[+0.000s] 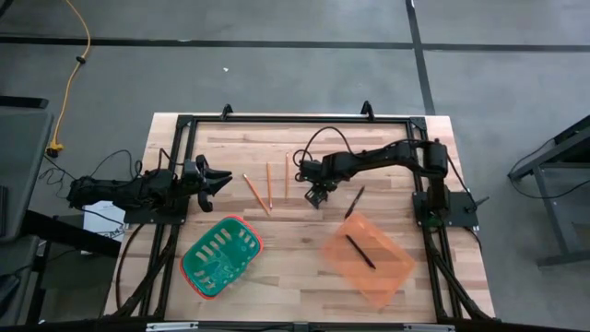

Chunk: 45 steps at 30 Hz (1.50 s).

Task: Sort pens & pencils
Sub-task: Put the black pen into the orange bin

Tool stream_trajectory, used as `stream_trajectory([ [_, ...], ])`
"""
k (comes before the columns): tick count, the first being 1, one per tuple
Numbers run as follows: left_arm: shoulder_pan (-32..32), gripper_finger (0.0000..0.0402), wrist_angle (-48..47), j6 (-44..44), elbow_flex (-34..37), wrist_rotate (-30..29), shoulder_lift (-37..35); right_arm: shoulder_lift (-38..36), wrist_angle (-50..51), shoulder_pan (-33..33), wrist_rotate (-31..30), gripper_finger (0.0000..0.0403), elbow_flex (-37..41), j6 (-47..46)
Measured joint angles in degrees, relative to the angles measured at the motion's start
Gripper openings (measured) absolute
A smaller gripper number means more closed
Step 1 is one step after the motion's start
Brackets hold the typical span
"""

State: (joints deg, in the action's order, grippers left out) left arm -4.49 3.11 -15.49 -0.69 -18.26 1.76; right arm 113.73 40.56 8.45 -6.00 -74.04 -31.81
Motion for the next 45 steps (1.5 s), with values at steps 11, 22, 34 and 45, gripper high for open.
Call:
stream_trajectory([
  [11,0.0,0.0072,0.0,0.0,0.0,0.0,0.0,0.6,-1.6,1.0,1.0,0.0111,0.8,2.3],
  [22,0.0,0.0072,0.0,0.0,0.0,0.0,0.0,0.7,-0.6,3.7,3.5,0.0009,0.8,3.4],
  [34,0.0,0.0072,0.0,0.0,0.0,0.0,0.0,-1.9,12.1,4.9,1.7,0.0005,-7.7,5.3],
  [45,0.0,0.0072,0.0,0.0,0.0,0.0,0.0,-1.9,33.3,-2.7,1.9,0.0005,-22.8,5.7],
])
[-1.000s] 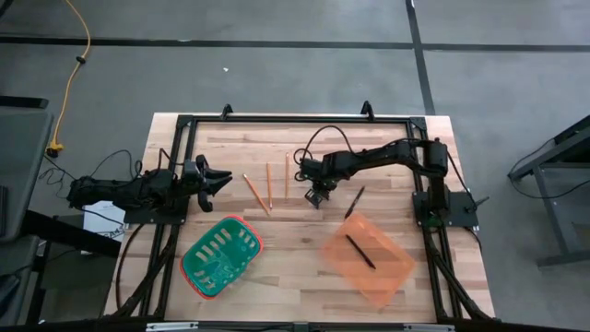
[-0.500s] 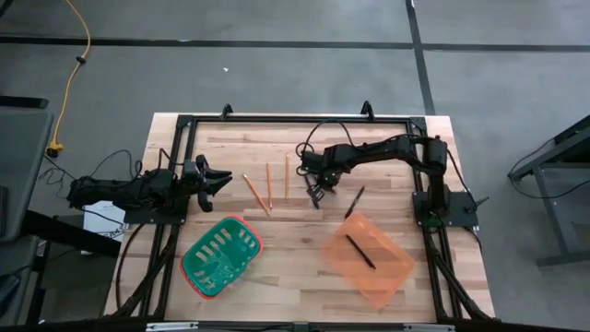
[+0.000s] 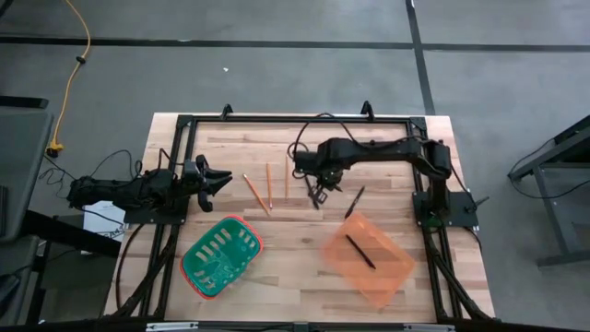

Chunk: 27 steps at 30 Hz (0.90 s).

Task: Sort pens & pencils
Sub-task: Put the black pen into the orange bin

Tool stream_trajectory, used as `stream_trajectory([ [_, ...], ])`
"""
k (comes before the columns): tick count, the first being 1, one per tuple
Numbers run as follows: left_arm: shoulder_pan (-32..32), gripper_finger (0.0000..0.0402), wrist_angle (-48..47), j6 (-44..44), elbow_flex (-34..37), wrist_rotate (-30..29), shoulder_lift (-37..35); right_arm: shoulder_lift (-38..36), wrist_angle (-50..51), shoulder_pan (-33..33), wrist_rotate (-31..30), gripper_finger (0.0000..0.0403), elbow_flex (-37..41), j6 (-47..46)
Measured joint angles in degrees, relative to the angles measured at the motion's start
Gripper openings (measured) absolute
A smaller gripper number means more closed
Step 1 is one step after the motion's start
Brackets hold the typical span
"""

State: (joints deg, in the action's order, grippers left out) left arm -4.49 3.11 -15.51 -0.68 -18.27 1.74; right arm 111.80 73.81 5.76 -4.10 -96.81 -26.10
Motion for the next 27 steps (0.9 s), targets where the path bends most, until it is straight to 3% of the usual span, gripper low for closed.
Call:
stream_trajectory([
  [6,0.0,0.0072,0.0,0.0,0.0,0.0,0.0,-0.1,7.8,-6.4,-0.4,0.0005,-5.0,-1.5],
  [16,0.0,0.0072,0.0,0.0,0.0,0.0,0.0,-0.1,16.3,-17.8,-2.1,0.0005,-5.4,-10.5],
  [27,0.0,0.0072,0.0,0.0,0.0,0.0,0.0,-1.3,16.2,-28.7,-2.8,0.0005,-5.4,-21.9],
])
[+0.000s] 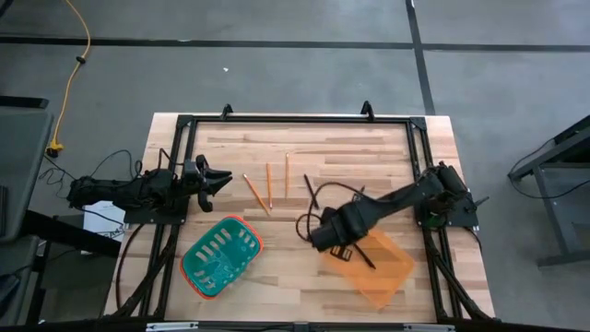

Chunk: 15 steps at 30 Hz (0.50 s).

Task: Sort pens & pencils
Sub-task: Put the black pen into the orange bin

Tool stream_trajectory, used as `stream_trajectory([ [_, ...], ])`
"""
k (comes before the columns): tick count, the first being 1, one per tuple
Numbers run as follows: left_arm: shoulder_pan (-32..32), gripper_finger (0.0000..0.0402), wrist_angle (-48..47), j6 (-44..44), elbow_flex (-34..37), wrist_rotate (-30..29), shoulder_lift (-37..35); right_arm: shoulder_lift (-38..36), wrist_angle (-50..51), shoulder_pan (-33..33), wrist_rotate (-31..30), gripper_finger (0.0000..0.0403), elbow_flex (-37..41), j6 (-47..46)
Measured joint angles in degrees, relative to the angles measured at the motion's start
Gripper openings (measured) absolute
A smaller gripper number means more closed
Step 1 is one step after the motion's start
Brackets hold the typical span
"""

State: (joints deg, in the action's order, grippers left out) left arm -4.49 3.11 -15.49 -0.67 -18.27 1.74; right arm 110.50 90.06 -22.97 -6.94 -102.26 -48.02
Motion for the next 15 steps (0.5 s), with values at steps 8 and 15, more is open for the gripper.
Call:
stream_trajectory([
  [8,0.0,0.0072,0.0,0.0,0.0,0.0,0.0,0.0,0.0,-7.1,-1.8,0.0005,0.0,-9.3],
  [15,0.0,0.0072,0.0,0.0,0.0,0.0,0.0,0.0,0.0,-12.2,-5.3,0.0005,0.0,-17.2],
])
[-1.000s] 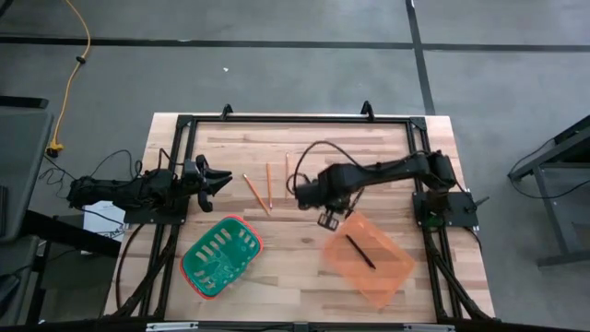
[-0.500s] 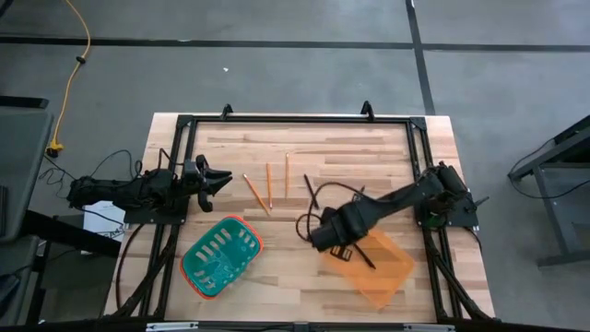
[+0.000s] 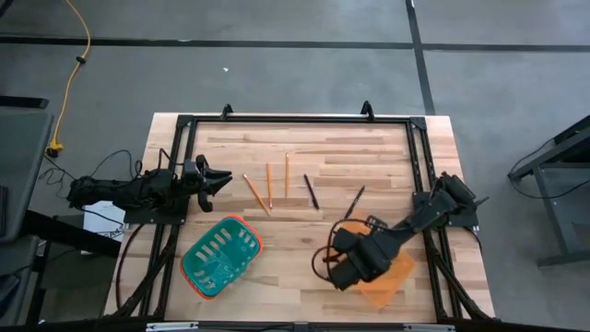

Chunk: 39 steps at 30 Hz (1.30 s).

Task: Sort pens & pencils
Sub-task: Put the black pen into the orange bin

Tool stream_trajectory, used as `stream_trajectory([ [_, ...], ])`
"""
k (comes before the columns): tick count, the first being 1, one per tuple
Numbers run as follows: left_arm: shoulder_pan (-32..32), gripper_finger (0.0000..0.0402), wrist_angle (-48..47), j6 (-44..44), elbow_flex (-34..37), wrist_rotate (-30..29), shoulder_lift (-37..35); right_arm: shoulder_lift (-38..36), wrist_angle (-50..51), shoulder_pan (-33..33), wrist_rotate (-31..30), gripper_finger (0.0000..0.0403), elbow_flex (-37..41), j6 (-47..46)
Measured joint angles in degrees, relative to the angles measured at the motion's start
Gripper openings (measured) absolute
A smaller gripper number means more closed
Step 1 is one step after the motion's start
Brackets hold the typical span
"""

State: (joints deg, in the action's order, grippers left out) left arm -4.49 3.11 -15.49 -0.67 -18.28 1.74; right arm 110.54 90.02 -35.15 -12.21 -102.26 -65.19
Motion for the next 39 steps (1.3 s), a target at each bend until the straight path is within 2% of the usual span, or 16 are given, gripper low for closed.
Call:
stream_trajectory([
  [5,0.0,0.0072,0.0,0.0,0.0,0.0,0.0,0.0,0.0,-3.3,-2.5,0.0005,0.0,-5.2],
  [8,0.0,0.0072,0.0,0.0,0.0,0.0,0.0,0.0,-0.4,-5.2,-3.2,0.0005,2.7,-8.4],
  [16,0.0,0.0072,0.0,0.0,0.0,0.0,0.0,0.0,-8.0,-8.3,4.4,0.0005,15.8,-11.3],
  [21,0.0,0.0072,0.0,0.0,0.0,0.0,0.0,0.0,-15.1,-8.5,8.0,0.0005,22.5,-11.5],
  [29,0.0,0.0072,0.0,0.0,0.0,0.0,0.0,0.0,-23.5,-7.6,8.2,0.0005,29.6,-11.5],
  [39,0.0,0.0072,0.0,0.0,0.0,0.0,0.0,-0.1,-30.7,-7.2,8.4,0.001,33.3,-12.7],
])
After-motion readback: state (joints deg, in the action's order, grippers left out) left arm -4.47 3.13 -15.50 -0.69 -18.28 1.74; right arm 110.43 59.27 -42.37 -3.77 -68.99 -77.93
